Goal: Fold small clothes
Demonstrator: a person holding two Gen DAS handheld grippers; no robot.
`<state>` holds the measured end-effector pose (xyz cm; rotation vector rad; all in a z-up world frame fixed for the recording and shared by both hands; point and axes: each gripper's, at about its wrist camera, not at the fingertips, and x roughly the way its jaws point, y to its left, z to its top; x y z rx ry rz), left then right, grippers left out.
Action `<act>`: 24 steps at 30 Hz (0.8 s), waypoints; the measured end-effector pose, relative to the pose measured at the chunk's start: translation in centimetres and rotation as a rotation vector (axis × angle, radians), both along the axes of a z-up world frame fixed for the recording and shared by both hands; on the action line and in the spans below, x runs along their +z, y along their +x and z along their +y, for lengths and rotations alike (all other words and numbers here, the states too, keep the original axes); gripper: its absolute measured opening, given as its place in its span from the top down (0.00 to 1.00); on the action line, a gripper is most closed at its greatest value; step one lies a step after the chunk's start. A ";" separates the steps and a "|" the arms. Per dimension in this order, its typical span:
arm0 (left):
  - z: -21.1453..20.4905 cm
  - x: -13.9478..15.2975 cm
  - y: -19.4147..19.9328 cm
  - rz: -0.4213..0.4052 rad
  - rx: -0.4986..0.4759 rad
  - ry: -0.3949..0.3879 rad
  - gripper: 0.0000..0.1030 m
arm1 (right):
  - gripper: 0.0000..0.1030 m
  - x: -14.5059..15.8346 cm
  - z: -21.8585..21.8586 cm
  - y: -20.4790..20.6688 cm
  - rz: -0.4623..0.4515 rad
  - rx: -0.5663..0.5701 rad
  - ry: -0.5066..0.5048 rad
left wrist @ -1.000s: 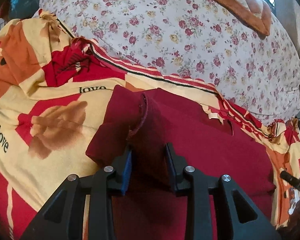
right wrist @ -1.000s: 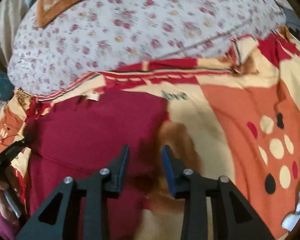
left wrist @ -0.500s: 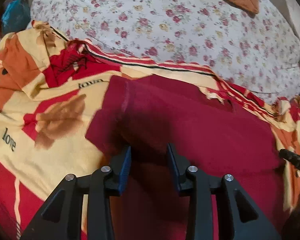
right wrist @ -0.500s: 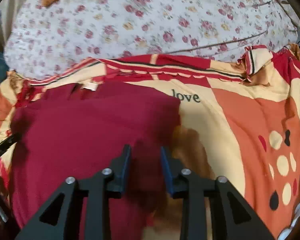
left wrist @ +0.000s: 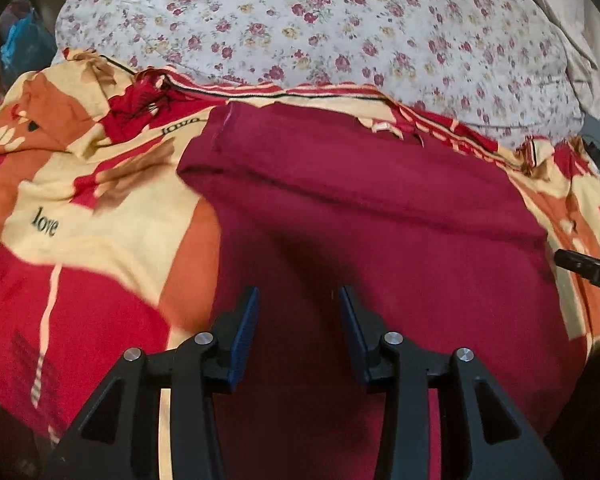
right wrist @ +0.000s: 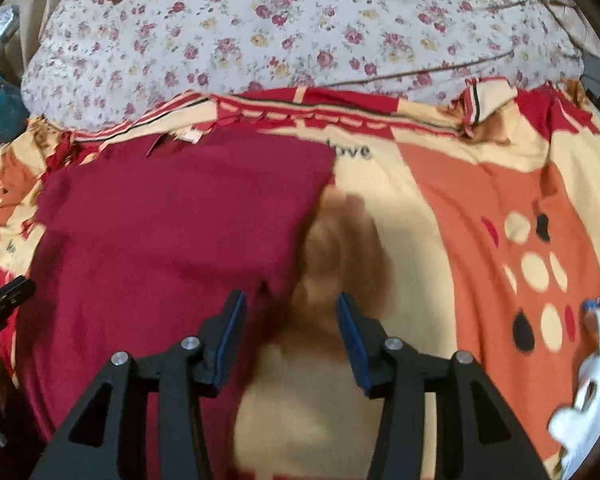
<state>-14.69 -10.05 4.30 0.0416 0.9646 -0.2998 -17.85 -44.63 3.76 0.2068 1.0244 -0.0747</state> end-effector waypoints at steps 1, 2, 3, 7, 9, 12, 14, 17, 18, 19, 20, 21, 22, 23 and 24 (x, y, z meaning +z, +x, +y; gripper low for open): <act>0.1 0.0 -0.4 -0.003 0.001 0.009 0.80 | 0.48 0.0 0.1 -0.6 -0.002 0.006 0.014; 0.2 0.0 -0.8 -0.007 0.002 0.020 0.80 | 0.47 -0.1 0.3 -1.2 -0.004 0.010 0.027; 0.2 0.0 -1.2 -0.012 0.004 0.032 0.80 | 0.45 -0.2 0.4 -1.7 -0.005 0.013 0.037; 0.7 0.4 -2.7 -0.034 0.017 0.054 0.80 | 0.43 -0.7 1.3 -2.8 0.004 0.026 0.052; 1.0 0.5 -3.2 -0.042 0.021 0.059 0.81 | 0.42 -0.9 1.8 -3.2 0.011 0.039 0.066; 1.3 0.6 -3.7 -0.045 0.024 0.067 0.80 | 0.41 -1.2 2.7 -3.6 0.019 0.058 0.060; 1.5 0.6 -3.9 -0.046 0.027 0.068 0.80 | 0.41 -1.4 3.0 -3.8 0.023 0.062 0.057; 1.7 0.5 -4.4 -0.045 0.035 0.067 0.80 | 0.40 -1.6 3.5 -4.3 0.030 0.069 0.069; 1.8 0.4 -4.5 -0.044 0.036 0.067 0.80 | 0.39 -1.8 3.7 -4.5 0.035 0.076 0.072; 1.9 0.4 -4.6 -0.043 0.038 0.069 0.80 | 0.39 -2.0 3.9 -4.7 0.042 0.083 0.074; 2.0 0.3 -4.6 -0.041 0.038 0.072 0.80 | 0.39 -2.1 4.0 -4.8 0.046 0.089 0.076; 2.0 0.2 -4.7 -0.040 0.039 0.075 0.80 | 0.39 -2.3 4.2 -4.8 0.048 0.095 0.075; 2.1 0.1 -4.8 -0.039 0.040 0.075 0.80 | 0.39 -2.4 4.3 -5.0 0.047 0.098 0.066; 2.1 0.1 -4.8 -0.037 0.042 0.075 0.80 | 0.39 -2.4 4.4 -5.0 0.044 0.099 0.058; 2.2 0.0 -4.9 -0.035 0.043 0.074 0.80 | 0.39 -2.5 4.4 -5.0 0.043 0.096 0.058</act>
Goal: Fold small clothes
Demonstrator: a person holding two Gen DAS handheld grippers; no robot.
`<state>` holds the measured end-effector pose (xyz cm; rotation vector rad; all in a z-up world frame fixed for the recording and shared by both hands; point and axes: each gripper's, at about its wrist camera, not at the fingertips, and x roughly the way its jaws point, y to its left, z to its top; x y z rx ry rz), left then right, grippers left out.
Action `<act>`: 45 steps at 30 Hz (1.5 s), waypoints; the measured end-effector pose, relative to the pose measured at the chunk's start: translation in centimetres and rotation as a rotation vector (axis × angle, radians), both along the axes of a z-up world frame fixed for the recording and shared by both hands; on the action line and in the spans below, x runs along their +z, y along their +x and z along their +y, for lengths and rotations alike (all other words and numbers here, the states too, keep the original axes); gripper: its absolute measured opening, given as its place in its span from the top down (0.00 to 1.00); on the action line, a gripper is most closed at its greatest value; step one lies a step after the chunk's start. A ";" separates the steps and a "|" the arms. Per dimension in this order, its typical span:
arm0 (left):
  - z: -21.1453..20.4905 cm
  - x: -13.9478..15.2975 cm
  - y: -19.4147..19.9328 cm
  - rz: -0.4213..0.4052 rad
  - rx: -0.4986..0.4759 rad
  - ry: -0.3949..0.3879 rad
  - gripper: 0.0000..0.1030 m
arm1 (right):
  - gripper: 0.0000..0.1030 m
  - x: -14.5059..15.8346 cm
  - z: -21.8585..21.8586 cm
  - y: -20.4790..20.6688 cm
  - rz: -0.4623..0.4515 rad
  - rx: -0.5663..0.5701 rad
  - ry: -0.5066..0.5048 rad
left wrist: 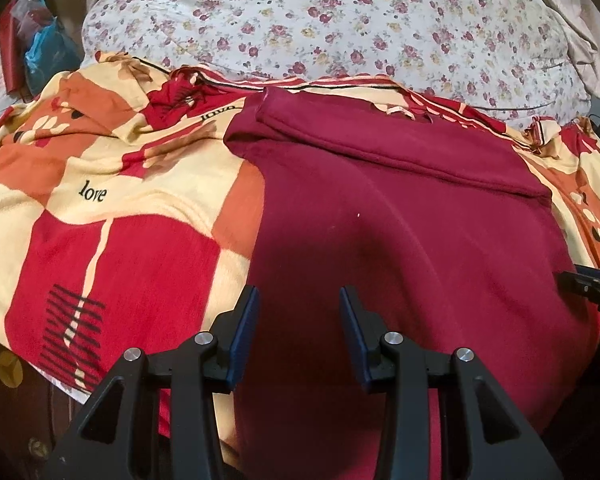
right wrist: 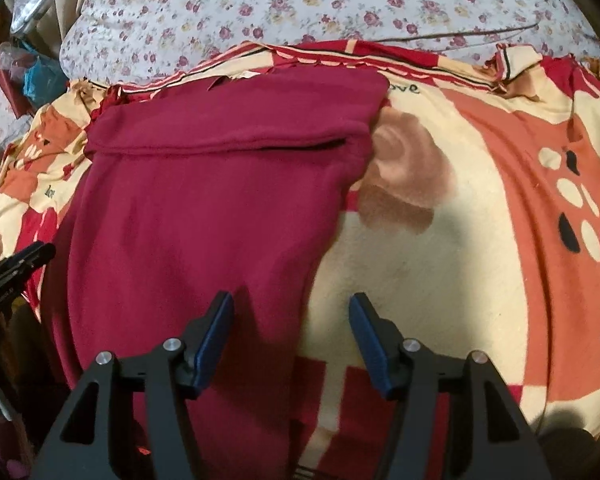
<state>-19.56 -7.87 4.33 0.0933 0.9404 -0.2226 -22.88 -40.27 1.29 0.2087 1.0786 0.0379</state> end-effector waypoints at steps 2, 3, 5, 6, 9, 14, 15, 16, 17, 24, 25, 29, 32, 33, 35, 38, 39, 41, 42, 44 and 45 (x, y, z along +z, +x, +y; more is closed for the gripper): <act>0.1 -0.1 -0.1 0.005 0.004 -0.005 0.81 | 0.39 0.0 -0.1 0.0 -0.003 -0.008 0.010; 0.1 -0.2 -0.1 0.007 0.005 -0.006 0.80 | 0.39 0.0 -0.1 0.0 -0.005 -0.009 0.012; 0.2 -0.3 -0.3 0.011 0.007 -0.008 0.80 | 0.39 -0.1 0.0 -0.1 -0.011 -0.005 0.007; 0.3 -0.4 -0.3 0.014 0.008 -0.010 0.80 | 0.39 -0.2 0.1 -0.1 -0.022 0.000 -0.001; 0.7 -0.5 -0.5 0.031 0.010 -0.031 0.80 | 0.59 -0.4 0.4 -0.3 -0.044 0.008 -0.058; 2.1 -0.9 -1.0 0.069 0.022 -0.081 0.80 | 0.88 0.4 0.3 -0.6 -0.078 0.037 -0.047; 2.5 -0.8 -1.2 0.077 0.024 -0.086 0.81 | 0.91 0.6 0.3 -0.7 -0.080 0.040 -0.052; 2.7 -0.8 -1.4 0.081 0.024 -0.089 0.80 | 0.92 0.7 0.3 -0.7 -0.084 0.041 -0.065; 3.1 -0.7 -1.6 0.085 0.025 -0.095 0.81 | 0.92 0.8 0.3 -0.8 -0.084 0.041 -0.071; 5.3 -1.6 -3.7 0.157 0.013 -0.109 0.80 | 0.84 1.9 -0.3 -2.4 -0.072 0.023 0.023; 5.5 -1.7 -4.0 0.165 0.013 -0.106 0.80 | 0.69 2.0 -0.5 -3.0 -0.038 0.038 0.102; 6.2 -2.8 -5.1 0.205 0.012 -0.134 0.80 | 0.50 1.4 0.0 -5.3 0.047 0.106 0.176; 6.5 -3.5 -5.8 0.240 0.006 -0.177 0.81 | 0.50 0.3 1.1 -7.5 0.107 0.151 0.160; 6.4 -3.8 -6.1 0.245 0.003 -0.177 0.81 | 0.50 -0.4 1.5 -8.3 0.132 0.162 0.173; 6.2 -4.0 -6.3 0.245 -0.001 -0.172 0.81 | 0.47 -1.2 2.1 -9.2 0.159 0.169 0.185; 5.9 -4.1 -6.4 0.249 -0.009 -0.171 0.81 | 0.43 -2.9 3.1 -10.1 0.208 0.180 0.193; 5.8 -4.2 -6.3 0.252 -0.010 -0.175 0.81 | 0.43 -3.5 3.3 -10.3 0.225 0.175 0.198; 5.7 -4.4 -6.2 0.262 -0.010 -0.186 0.80 | 0.43 -4.2 3.7 -10.4 0.240 0.169 0.196; 5.5 -4.5 -6.3 0.263 -0.012 -0.185 0.80 | 0.43 -4.6 3.8 -10.4 0.250 0.166 0.197; 5.1 -4.5 -6.3 0.254 -0.022 -0.166 0.80 | 0.43 -4.9 4.1 -10.4 0.252 0.167 0.207; 5.0 -4.6 -6.4 0.251 -0.029 -0.156 0.80 | 0.43 -4.9 4.5 -10.4 0.250 0.178 0.211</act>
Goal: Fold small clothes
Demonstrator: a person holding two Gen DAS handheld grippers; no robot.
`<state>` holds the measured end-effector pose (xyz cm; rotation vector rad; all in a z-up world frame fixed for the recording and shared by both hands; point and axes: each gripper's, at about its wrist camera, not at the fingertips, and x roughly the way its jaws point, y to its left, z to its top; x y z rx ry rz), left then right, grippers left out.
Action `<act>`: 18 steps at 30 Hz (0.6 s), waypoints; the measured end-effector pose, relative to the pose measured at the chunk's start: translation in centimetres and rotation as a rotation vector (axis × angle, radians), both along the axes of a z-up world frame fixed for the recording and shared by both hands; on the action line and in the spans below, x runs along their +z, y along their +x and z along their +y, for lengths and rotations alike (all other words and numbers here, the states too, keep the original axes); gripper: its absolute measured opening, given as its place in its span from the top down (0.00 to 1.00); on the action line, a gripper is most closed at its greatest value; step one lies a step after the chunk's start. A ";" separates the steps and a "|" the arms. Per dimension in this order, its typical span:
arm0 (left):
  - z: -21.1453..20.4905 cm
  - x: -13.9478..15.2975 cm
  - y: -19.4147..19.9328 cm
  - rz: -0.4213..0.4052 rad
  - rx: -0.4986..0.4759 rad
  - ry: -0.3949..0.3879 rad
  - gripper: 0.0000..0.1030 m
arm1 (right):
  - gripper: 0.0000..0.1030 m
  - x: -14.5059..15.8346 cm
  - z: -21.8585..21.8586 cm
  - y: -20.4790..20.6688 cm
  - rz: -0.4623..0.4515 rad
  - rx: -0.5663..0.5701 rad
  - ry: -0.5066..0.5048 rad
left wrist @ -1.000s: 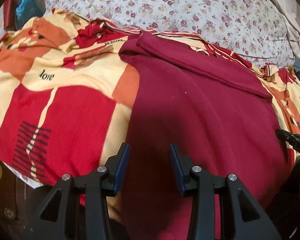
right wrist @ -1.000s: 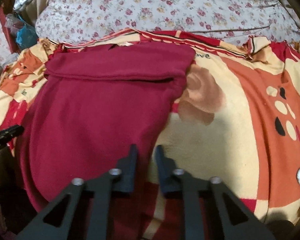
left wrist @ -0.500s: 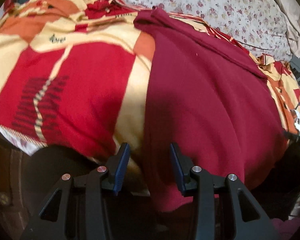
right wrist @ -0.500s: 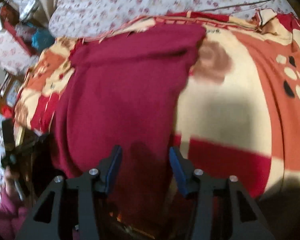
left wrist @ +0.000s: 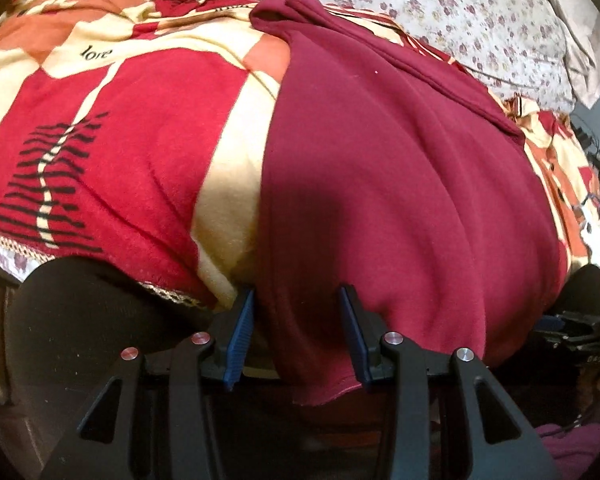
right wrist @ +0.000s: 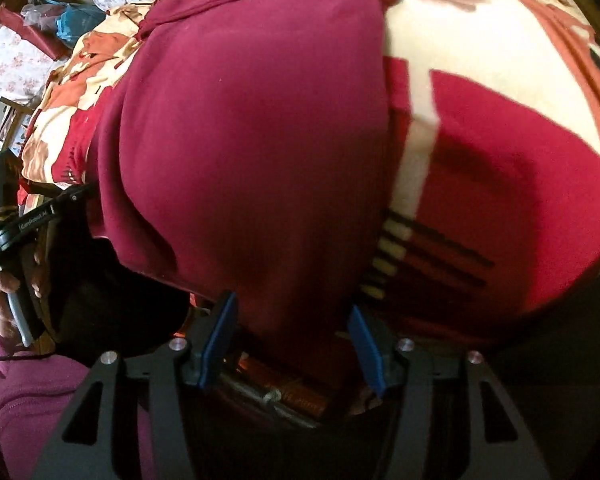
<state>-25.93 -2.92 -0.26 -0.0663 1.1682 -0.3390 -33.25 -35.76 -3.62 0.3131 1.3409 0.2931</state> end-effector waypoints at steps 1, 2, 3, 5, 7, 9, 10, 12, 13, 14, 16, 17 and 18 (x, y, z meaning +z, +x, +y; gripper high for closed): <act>-0.1 0.0 0.0 -0.001 -0.006 0.005 0.80 | 0.41 0.0 0.5 0.0 -0.005 0.018 0.006; -0.1 0.0 0.0 0.002 -0.011 0.005 0.80 | 0.41 0.0 0.6 0.1 -0.007 0.030 0.007; 0.0 0.0 0.0 0.009 -0.016 0.002 0.80 | 0.41 0.1 1.1 0.0 -0.010 0.052 0.014; 0.2 -0.3 0.0 0.030 -0.014 -0.016 0.80 | 0.41 0.2 1.4 0.2 -0.012 0.077 0.029; 0.5 -0.5 0.2 0.043 0.004 -0.041 0.78 | 0.41 -0.2 1.2 0.4 -0.004 0.062 0.023; 0.4 -0.5 0.2 0.041 0.006 -0.042 0.77 | 0.41 -0.9 0.7 0.7 0.024 0.022 0.025; 0.4 -0.6 0.0 0.036 0.001 -0.035 0.77 | 0.41 -1.3 0.7 0.8 0.035 0.009 0.028; 0.1 -0.6 -0.3 0.027 -0.019 -0.012 0.77 | 0.41 -1.8 0.8 0.9 0.044 -0.005 0.037; -0.2 -0.6 -0.3 0.028 -0.033 0.004 0.77 | 0.41 -2.2 1.0 1.0 0.050 -0.007 0.043; -0.5 -0.6 -0.4 0.029 -0.043 0.015 0.77 | 0.41 -2.5 1.2 1.1 0.056 -0.008 0.051; -0.7 -0.6 -0.5 0.025 -0.055 0.032 0.77 | 0.42 -2.8 1.6 1.1 0.058 -0.004 0.062; -0.7 -0.5 -0.5 0.025 -0.057 0.032 0.80 | 0.46 -2.7 1.7 1.0 0.049 0.002 0.062; -0.6 -0.5 -0.5 0.030 -0.059 0.023 0.83 | 0.61 -2.3 1.9 0.9 0.023 0.017 0.060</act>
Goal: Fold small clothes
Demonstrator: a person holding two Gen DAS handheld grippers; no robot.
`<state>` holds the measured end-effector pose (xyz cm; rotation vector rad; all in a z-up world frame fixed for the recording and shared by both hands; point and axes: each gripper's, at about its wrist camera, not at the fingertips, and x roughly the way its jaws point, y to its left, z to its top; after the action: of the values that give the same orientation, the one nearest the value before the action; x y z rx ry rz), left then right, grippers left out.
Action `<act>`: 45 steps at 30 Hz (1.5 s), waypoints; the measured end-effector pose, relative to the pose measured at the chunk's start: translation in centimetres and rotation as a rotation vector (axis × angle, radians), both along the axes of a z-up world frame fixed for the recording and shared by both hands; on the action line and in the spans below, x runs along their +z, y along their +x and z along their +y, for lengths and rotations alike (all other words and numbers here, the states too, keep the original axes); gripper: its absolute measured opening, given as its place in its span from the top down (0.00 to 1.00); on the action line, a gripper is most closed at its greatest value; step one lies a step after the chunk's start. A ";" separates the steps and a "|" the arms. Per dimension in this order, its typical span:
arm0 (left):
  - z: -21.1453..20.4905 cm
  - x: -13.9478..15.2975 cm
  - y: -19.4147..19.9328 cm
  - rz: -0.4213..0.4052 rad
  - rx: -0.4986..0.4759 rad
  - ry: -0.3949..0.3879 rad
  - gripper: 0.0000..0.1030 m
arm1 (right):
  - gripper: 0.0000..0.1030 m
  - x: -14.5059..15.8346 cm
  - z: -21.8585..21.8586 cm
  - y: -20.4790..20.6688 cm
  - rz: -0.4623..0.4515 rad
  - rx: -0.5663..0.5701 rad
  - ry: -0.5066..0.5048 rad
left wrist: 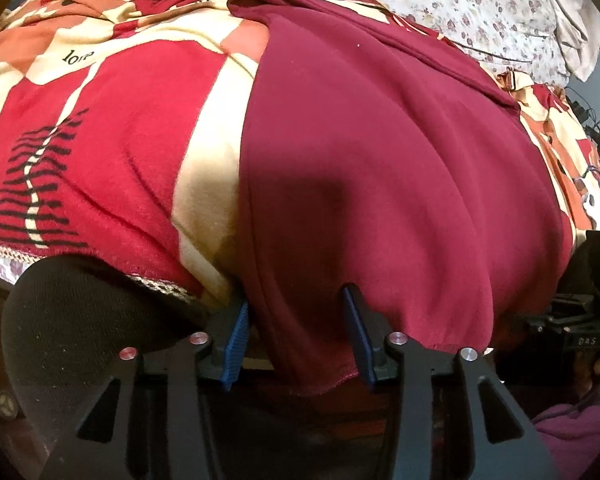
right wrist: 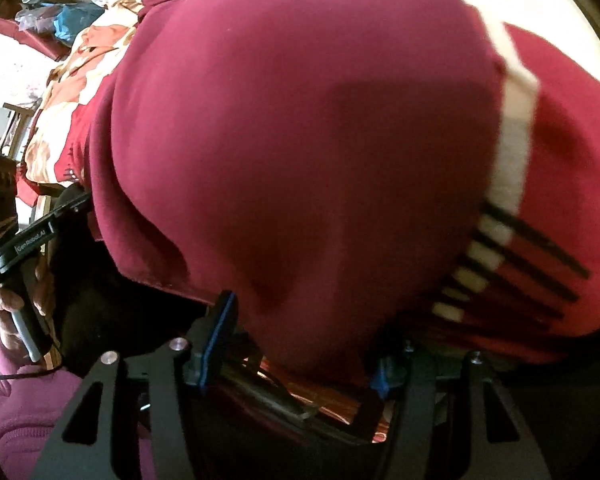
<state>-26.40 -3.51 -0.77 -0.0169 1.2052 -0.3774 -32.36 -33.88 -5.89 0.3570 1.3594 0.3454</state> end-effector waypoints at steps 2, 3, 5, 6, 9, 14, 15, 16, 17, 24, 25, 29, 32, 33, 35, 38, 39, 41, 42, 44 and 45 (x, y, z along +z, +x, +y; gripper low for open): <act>0.3 0.0 0.0 0.014 0.005 -0.016 1.00 | 0.83 0.7 -0.1 -0.3 -0.031 0.018 0.005; 0.5 0.1 0.0 0.018 0.008 -0.026 1.00 | 0.85 1.3 0.0 -0.5 -0.051 0.033 0.010; 1.0 0.6 -0.3 0.006 0.019 -0.044 1.00 | 0.87 2.5 0.1 -0.8 -0.085 0.060 0.003; 1.2 1.2 -0.6 -0.010 0.022 -0.057 1.00 | 0.88 3.4 0.0 -1.0 -0.107 0.073 0.002; 1.8 3.0 -1.0 -0.051 0.033 -0.097 1.00 | 0.88 6.3 -0.4 -1.2 -0.173 0.096 0.037; 3.7 7.8 -1.0 -0.159 0.081 -0.192 1.00 | 0.88 11.5 -2.1 -1.4 -0.292 0.088 0.129; 4.0 8.9 -1.1 -0.191 0.089 -0.210 1.00 | 0.88 12.6 -2.6 -1.3 -0.318 0.077 0.150; 4.4 10.1 -1.0 -0.227 0.097 -0.233 1.00 | 0.88 13.3 -2.9 -1.3 -0.337 0.068 0.168; 4.6 11.3 -1.0 -0.259 0.104 -0.254 1.00 | 0.88 14.4 -3.4 -1.2 -0.363 0.057 0.196; 3.8 15.5 2.3 -0.374 0.110 -0.302 1.00 | 0.88 18.1 -5.7 1.2 -0.477 -0.016 0.243; 3.5 15.8 2.8 -0.384 0.109 -0.302 1.00 | 0.88 18.4 -6.2 1.7 -0.493 -0.033 0.244; 1.9 16.5 6.6 -0.416 0.130 -0.290 1.00 | 0.88 19.4 -7.6 5.9 -0.528 -0.112 0.218; 0.4 16.7 10.6 -0.433 0.149 -0.284 1.00 | 0.88 19.3 -8.3 9.0 -0.531 -0.155 0.162; -0.1 16.6 11.7 -0.438 0.155 -0.273 1.00 | 0.88 19.2 -8.6 10.0 -0.529 -0.166 0.151; -1.0 16.0 14.3 -0.435 0.166 -0.261 1.00 | 0.88 18.8 -9.2 12.0 -0.520 -0.194 0.126; -2.2 14.8 17.9 -0.414 0.179 -0.251 1.00 | 0.88 17.5 -10.3 15.3 -0.492 -0.234 0.131; -2.6 14.3 19.0 -0.407 0.184 -0.246 1.00 | 0.88 16.9 -10.6 16.7 -0.478 -0.247 0.121; -3.2 13.1 21.2 -0.388 0.197 -0.235 1.00 | 0.88 15.5 -11.1 18.9 -0.450 -0.263 0.108; -3.4 12.4 22.3 -0.372 0.206 -0.238 1.00 | 0.88 14.8 -11.4 19.9 -0.433 -0.273 0.100; -3.6 10.8 24.2 -0.336 0.225 -0.243 1.00 | 0.88 13.4 -11.8 21.6 -0.399 -0.281 0.089; -3.7 10.0 25.1 -0.320 0.235 -0.238 1.00 | 0.88 12.5 -12.0 22.7 -0.377 -0.284 0.086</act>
<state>-1.31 -7.22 9.26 -0.2916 0.8266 -0.3021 -9.71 -45.91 6.59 0.5216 0.9119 0.2211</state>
